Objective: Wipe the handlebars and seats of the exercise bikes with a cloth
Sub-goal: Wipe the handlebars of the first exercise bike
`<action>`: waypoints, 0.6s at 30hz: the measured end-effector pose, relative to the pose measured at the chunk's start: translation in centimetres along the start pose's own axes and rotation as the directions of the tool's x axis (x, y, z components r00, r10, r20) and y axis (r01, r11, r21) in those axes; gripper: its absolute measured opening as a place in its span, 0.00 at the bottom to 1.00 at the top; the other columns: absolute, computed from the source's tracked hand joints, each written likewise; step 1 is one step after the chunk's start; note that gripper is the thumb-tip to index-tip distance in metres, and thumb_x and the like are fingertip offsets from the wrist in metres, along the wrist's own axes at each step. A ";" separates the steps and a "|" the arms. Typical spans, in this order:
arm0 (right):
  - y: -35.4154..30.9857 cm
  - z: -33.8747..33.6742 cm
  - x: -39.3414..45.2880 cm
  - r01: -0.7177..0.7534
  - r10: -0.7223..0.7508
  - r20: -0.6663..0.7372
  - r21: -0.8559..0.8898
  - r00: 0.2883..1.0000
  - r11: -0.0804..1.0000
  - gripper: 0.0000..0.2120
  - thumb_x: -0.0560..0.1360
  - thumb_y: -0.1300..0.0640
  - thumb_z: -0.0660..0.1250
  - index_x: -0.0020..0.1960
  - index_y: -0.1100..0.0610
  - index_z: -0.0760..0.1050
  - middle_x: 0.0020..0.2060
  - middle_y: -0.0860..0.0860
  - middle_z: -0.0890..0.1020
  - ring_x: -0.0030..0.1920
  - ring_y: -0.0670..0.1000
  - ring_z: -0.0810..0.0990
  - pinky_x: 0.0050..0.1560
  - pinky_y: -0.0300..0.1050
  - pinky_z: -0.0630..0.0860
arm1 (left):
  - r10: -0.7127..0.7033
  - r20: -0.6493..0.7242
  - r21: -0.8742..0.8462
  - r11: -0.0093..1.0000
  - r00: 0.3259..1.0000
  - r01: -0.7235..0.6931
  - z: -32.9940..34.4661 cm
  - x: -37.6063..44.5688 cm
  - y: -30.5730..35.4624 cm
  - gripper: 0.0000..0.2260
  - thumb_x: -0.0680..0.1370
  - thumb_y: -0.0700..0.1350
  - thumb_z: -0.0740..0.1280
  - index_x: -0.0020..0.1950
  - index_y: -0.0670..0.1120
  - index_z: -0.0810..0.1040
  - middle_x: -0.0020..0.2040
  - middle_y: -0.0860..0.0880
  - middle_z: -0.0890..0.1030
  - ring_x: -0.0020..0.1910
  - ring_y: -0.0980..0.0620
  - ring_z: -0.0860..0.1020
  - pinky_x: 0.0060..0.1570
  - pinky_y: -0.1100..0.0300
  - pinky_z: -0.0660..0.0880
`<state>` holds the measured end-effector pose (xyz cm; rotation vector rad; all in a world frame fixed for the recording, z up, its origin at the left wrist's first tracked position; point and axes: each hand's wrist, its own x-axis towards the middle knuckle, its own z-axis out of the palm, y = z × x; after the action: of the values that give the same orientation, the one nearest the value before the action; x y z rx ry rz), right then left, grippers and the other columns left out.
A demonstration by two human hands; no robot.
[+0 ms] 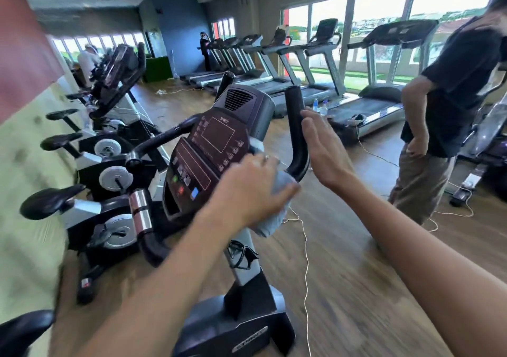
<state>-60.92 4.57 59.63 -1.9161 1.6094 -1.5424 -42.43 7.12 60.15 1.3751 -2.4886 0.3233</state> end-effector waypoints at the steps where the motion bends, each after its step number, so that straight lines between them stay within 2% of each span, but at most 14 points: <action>1: 0.1 0.7 -0.3 -0.013 0.014 0.058 -0.009 0.998 1.000 0.25 0.87 0.47 0.48 0.79 0.59 0.63 0.79 0.51 0.64 0.79 0.46 0.59 0.69 0.24 0.52 | -0.010 -0.049 0.093 0.996 0.999 0.014 2.0 -0.7 1.1 0.34 0.77 0.70 0.54 0.67 0.44 0.75 0.61 0.44 0.78 0.61 0.42 0.75 0.64 0.44 0.72; 3: 0.6 1.8 -0.9 -0.030 0.032 0.166 -0.009 0.986 0.999 0.27 0.88 0.49 0.47 0.83 0.58 0.48 0.83 0.48 0.45 0.81 0.42 0.43 0.71 0.22 0.39 | -0.061 -0.246 0.127 0.987 0.967 0.094 5.2 -1.4 2.3 0.30 0.80 0.64 0.59 0.68 0.40 0.75 0.63 0.40 0.78 0.64 0.38 0.75 0.68 0.40 0.69; 5: 0.9 2.4 -1.1 -0.046 0.043 0.190 0.010 0.981 0.999 0.27 0.88 0.49 0.45 0.83 0.56 0.43 0.82 0.46 0.39 0.80 0.41 0.37 0.74 0.28 0.36 | -0.089 -0.389 0.115 0.983 0.917 0.145 6.5 -0.5 2.3 0.29 0.81 0.62 0.59 0.67 0.38 0.76 0.62 0.38 0.78 0.63 0.36 0.76 0.67 0.39 0.69; 9: 0.8 2.9 -1.0 -0.079 0.069 0.096 0.109 0.993 0.991 0.26 0.88 0.49 0.43 0.83 0.56 0.46 0.83 0.46 0.42 0.81 0.41 0.39 0.77 0.31 0.39 | -0.156 -0.424 -0.019 0.986 0.892 0.164 6.0 1.8 2.1 0.26 0.79 0.62 0.61 0.57 0.38 0.78 0.53 0.39 0.81 0.52 0.36 0.79 0.57 0.42 0.74; 11: 0.7 2.9 -1.3 -0.082 0.073 0.087 0.100 0.994 0.992 0.26 0.88 0.50 0.44 0.83 0.56 0.47 0.83 0.46 0.43 0.81 0.41 0.41 0.78 0.34 0.40 | -0.162 -0.457 -0.013 0.984 0.875 0.176 6.5 1.0 2.3 0.28 0.80 0.62 0.62 0.60 0.37 0.78 0.55 0.38 0.81 0.54 0.36 0.79 0.56 0.43 0.74; 13: 0.5 2.5 -1.6 -0.088 0.078 0.101 0.093 0.992 0.992 0.25 0.88 0.49 0.44 0.83 0.55 0.48 0.83 0.45 0.44 0.81 0.41 0.42 0.78 0.35 0.42 | -0.095 -0.523 0.064 0.987 0.847 0.150 7.3 -0.9 1.8 0.28 0.81 0.60 0.63 0.62 0.35 0.78 0.58 0.37 0.80 0.57 0.36 0.79 0.60 0.43 0.74; 16: 0.3 2.0 -1.8 -0.102 0.090 0.114 0.095 0.989 0.990 0.24 0.88 0.49 0.44 0.83 0.53 0.50 0.83 0.44 0.46 0.81 0.40 0.44 0.76 0.31 0.43 | -0.029 -0.538 0.148 0.981 0.842 0.129 7.7 -2.4 0.8 0.27 0.82 0.59 0.63 0.62 0.35 0.78 0.57 0.37 0.80 0.57 0.35 0.79 0.62 0.44 0.75; 18: 0.4 2.1 -1.8 -0.109 0.096 0.108 0.122 0.990 0.987 0.24 0.88 0.50 0.45 0.83 0.53 0.51 0.83 0.44 0.47 0.81 0.40 0.45 0.74 0.26 0.43 | -0.068 -0.542 0.118 0.981 0.838 0.155 7.4 -0.8 1.1 0.25 0.81 0.60 0.64 0.56 0.36 0.79 0.51 0.39 0.80 0.50 0.37 0.79 0.55 0.44 0.76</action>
<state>-59.28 4.99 57.42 -1.7857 1.5037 -1.4465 -43.99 5.95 52.84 1.2601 -1.9429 0.7777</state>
